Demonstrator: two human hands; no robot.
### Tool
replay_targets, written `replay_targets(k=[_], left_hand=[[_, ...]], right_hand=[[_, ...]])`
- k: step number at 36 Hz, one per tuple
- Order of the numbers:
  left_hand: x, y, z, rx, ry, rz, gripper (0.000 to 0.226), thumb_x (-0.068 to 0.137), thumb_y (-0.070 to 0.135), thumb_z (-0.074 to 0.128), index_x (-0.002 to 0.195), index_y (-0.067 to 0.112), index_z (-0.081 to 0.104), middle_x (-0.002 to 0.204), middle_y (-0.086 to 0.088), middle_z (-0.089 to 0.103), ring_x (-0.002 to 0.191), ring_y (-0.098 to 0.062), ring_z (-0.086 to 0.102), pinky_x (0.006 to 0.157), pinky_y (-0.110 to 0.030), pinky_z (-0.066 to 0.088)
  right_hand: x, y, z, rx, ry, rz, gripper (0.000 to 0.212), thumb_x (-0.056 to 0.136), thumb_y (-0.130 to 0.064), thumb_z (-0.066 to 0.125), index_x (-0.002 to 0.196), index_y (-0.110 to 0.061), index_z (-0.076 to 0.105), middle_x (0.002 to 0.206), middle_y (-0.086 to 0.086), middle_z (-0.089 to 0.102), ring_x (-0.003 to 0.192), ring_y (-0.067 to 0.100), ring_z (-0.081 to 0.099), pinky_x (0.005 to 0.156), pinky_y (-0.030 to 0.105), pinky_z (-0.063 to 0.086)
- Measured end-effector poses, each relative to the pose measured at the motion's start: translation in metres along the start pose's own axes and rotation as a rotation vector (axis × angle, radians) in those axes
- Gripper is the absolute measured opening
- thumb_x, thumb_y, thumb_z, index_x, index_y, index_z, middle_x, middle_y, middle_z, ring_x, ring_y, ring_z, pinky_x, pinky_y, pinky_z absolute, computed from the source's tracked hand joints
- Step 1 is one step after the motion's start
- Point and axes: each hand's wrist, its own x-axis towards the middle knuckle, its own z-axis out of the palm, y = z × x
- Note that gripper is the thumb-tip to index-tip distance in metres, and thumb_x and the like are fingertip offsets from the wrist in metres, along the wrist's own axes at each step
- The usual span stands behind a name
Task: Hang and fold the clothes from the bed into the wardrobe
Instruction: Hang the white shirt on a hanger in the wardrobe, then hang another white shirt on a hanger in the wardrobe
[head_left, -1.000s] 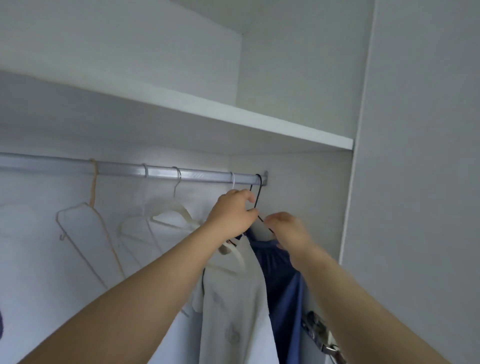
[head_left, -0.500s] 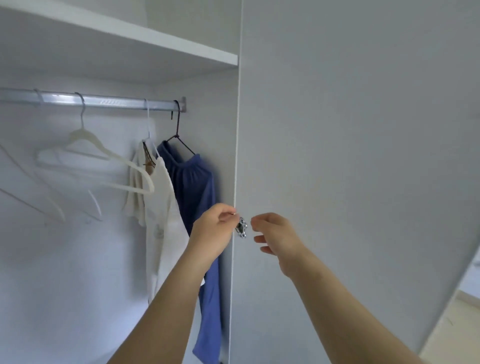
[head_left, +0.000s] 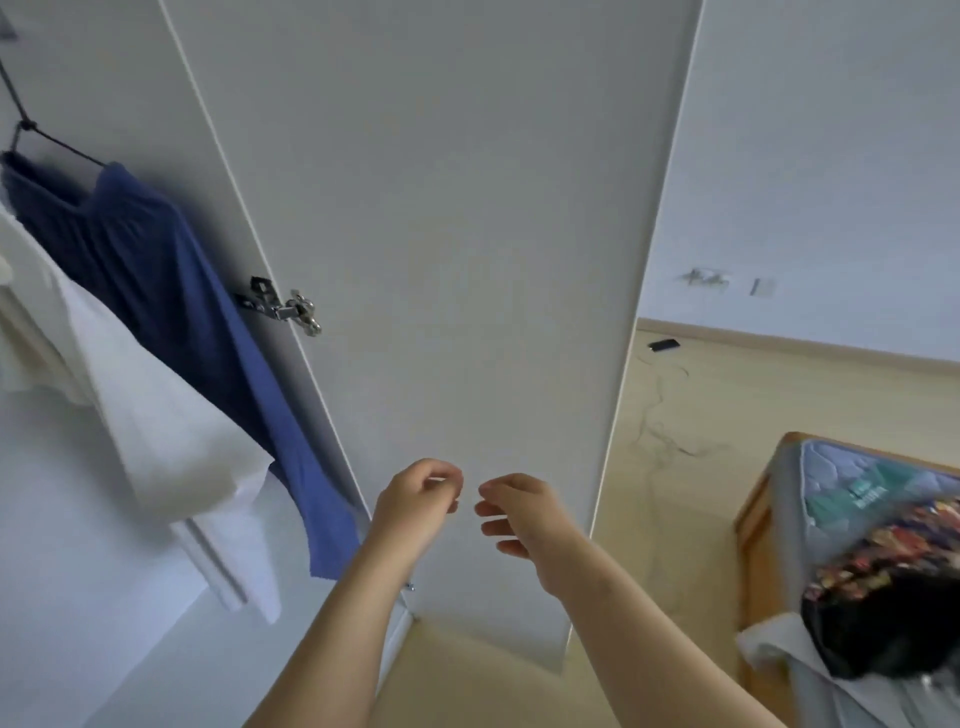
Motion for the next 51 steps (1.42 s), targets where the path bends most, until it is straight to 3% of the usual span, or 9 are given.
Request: replay_targets(k=[7, 18, 25, 28, 32, 40, 51], left_hand=[[-0.015, -0.032, 0.053, 0.192, -0.320, -0.016, 0.013, 0.090, 0.025, 0.052, 0.082, 0.033, 0.060, 0.087, 0.006, 0.067, 0.089, -0.014, 0.064, 0.083, -0.032, 0.050], [-0.060, -0.052, 0.155, 0.300, -0.671, 0.007, 0.015, 0.088, 0.022, 0.055, 0.076, 0.028, 0.061, 0.078, 0.001, 0.064, 0.077, -0.018, 0.060, 0.064, -0.024, 0.040], [-0.107, -0.043, 0.233, 0.379, -0.824, 0.028, 0.015, 0.088, 0.019, 0.054, 0.076, 0.024, 0.061, 0.074, 0.000, 0.064, 0.077, -0.020, 0.062, 0.064, -0.026, 0.038], [-0.125, -0.033, 0.272, 0.400, -0.861, 0.040, 0.018, 0.089, 0.016, 0.052, 0.074, 0.023, 0.060, 0.072, 0.002, 0.063, 0.071, -0.017, 0.060, 0.062, -0.025, 0.038], [-0.153, -0.020, 0.327, 0.409, -0.933, 0.046, 0.019, 0.092, 0.013, 0.049, 0.076, 0.020, 0.057, 0.071, 0.004, 0.058, 0.061, -0.009, 0.054, 0.054, -0.021, 0.036], [-0.173, 0.003, 0.415, 0.453, -1.024, 0.061, 0.016, 0.094, 0.016, 0.047, 0.082, 0.020, 0.058, 0.074, 0.004, 0.059, 0.064, -0.008, 0.055, 0.054, -0.019, 0.036], [-0.141, 0.024, 0.495, 0.527, -1.114, 0.125, 0.017, 0.095, 0.018, 0.047, 0.082, 0.020, 0.057, 0.078, 0.003, 0.060, 0.068, -0.009, 0.057, 0.055, -0.018, 0.038]], right_hand=[[-0.021, 0.078, -0.030, 0.177, 0.235, 0.180, 0.011, 0.092, -0.019, 0.051, 0.083, -0.020, 0.057, 0.078, -0.002, 0.060, 0.063, 0.012, 0.054, 0.056, 0.022, 0.039], [-0.093, 0.161, -0.097, 0.406, 0.646, 0.340, 0.013, 0.092, -0.015, 0.050, 0.080, -0.017, 0.054, 0.072, -0.002, 0.057, 0.057, 0.012, 0.051, 0.053, 0.020, 0.035], [-0.153, 0.206, -0.159, 0.564, 0.863, 0.359, 0.011, 0.089, -0.010, 0.049, 0.083, -0.012, 0.058, 0.073, 0.004, 0.057, 0.055, 0.015, 0.048, 0.048, 0.021, 0.034], [-0.174, 0.222, -0.190, 0.643, 0.909, 0.362, 0.012, 0.088, -0.007, 0.049, 0.078, -0.011, 0.055, 0.072, 0.006, 0.054, 0.053, 0.015, 0.044, 0.042, 0.019, 0.030], [-0.198, 0.238, -0.238, 0.684, 0.964, 0.377, 0.015, 0.088, -0.004, 0.047, 0.075, -0.012, 0.050, 0.070, 0.006, 0.051, 0.055, 0.017, 0.042, 0.046, 0.020, 0.029], [-0.215, 0.261, -0.320, 0.751, 1.042, 0.391, 0.013, 0.091, -0.008, 0.047, 0.081, -0.011, 0.054, 0.073, 0.005, 0.055, 0.058, 0.016, 0.047, 0.054, 0.023, 0.037], [-0.191, 0.271, -0.386, 0.795, 1.113, 0.388, 0.014, 0.093, -0.010, 0.047, 0.079, -0.011, 0.051, 0.075, 0.006, 0.052, 0.060, 0.017, 0.045, 0.052, 0.024, 0.035]])
